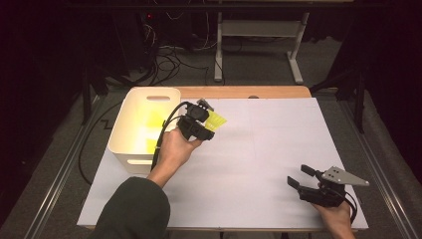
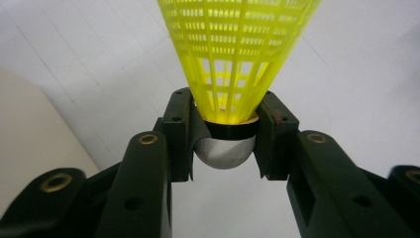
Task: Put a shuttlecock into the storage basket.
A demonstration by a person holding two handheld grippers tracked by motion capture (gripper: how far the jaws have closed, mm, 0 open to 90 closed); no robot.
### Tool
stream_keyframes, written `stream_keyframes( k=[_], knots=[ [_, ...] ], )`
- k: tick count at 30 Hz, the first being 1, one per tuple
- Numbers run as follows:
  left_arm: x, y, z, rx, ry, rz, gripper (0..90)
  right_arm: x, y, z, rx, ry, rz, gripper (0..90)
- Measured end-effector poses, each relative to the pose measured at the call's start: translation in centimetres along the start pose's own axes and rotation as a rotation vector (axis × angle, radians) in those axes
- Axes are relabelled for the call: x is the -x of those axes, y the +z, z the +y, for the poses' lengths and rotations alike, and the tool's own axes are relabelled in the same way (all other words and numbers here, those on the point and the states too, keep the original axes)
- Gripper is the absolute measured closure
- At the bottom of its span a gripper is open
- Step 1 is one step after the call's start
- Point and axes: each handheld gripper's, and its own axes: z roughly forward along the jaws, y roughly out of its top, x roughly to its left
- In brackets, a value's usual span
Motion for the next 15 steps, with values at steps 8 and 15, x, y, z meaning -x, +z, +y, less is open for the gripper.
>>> stream_keyframes(
  k=[8, 15],
  knots=[
    [-0.3, -0.7, 0.5, 0.000, 0.000, 0.010, 64.5, 0.0, 0.1, 0.0, -0.008, 0.003, 0.002, 28.7],
    [-1.2, -0.9, 0.6, -0.006, -0.020, 0.013, 64.5, 0.0, 0.1, -0.1, -0.009, -0.001, 0.001, 28.8]
  ],
)
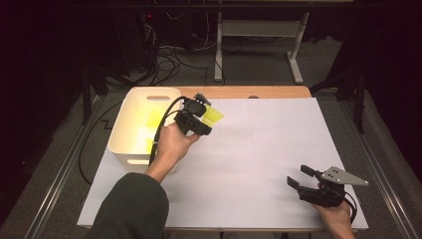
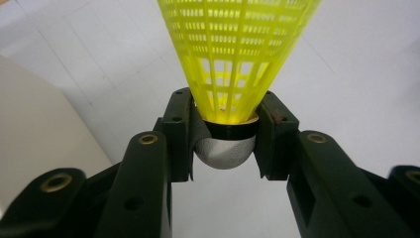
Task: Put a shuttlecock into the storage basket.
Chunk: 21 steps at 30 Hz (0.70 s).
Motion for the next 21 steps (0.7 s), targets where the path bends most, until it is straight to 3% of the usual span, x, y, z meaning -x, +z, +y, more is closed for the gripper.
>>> stream_keyframes(
  k=[10, 21],
  knots=[
    [-1.2, -0.4, 0.1, 0.010, -0.035, -0.016, 64.5, 0.0, 0.1, 0.0, -0.002, -0.001, 0.003, 28.8],
    [-1.3, -1.4, 1.0, 0.007, -0.021, 0.022, 64.6, 0.0, 0.0, 0.0, -0.002, 0.005, 0.006, 28.8]
  ],
)
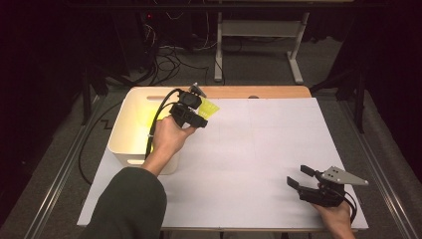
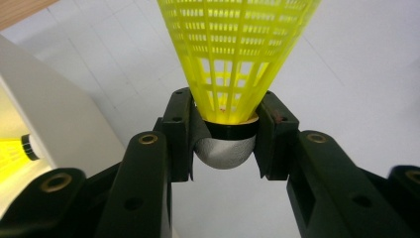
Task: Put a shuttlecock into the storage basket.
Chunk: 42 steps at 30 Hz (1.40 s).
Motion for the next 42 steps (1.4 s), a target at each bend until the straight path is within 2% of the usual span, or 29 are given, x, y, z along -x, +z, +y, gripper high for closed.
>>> stream_keyframes(
  k=[11, 42],
  knots=[
    [-0.9, -0.9, 0.2, 0.004, -0.021, 0.011, 64.6, 0.0, 0.0, 0.0, 0.002, -0.004, 0.003, 28.8],
    [-3.4, -2.1, -1.0, 0.014, -0.073, 0.043, 64.6, 0.0, 0.0, 0.0, 0.000, -0.002, 0.007, 28.7]
  ],
)
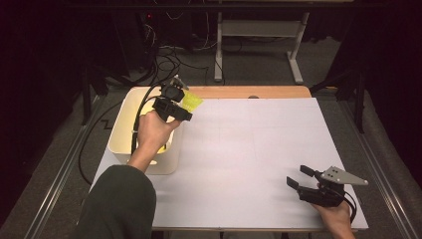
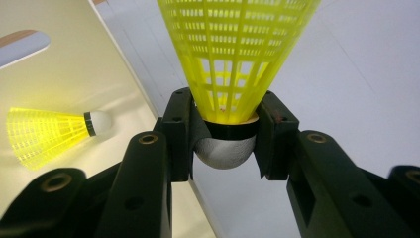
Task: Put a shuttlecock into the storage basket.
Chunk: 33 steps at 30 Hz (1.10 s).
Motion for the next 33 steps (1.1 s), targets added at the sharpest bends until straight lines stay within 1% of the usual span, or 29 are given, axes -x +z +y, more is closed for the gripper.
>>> stream_keyframes(
  k=[7, 21, 33],
  knots=[
    [-0.4, 0.0, -0.3, 0.000, -0.010, 0.009, 64.6, 0.0, 0.0, 0.0, 0.000, 0.003, 0.002, 28.6],
    [-1.2, -0.5, -0.8, 0.013, -0.031, 0.011, 64.5, 0.0, 0.0, 0.0, -0.002, 0.008, 0.007, 28.5],
    [-2.6, -0.7, -1.7, 0.015, -0.061, 0.020, 64.6, 0.1, 0.0, 0.0, -0.001, 0.010, 0.008, 28.5]
  ],
)
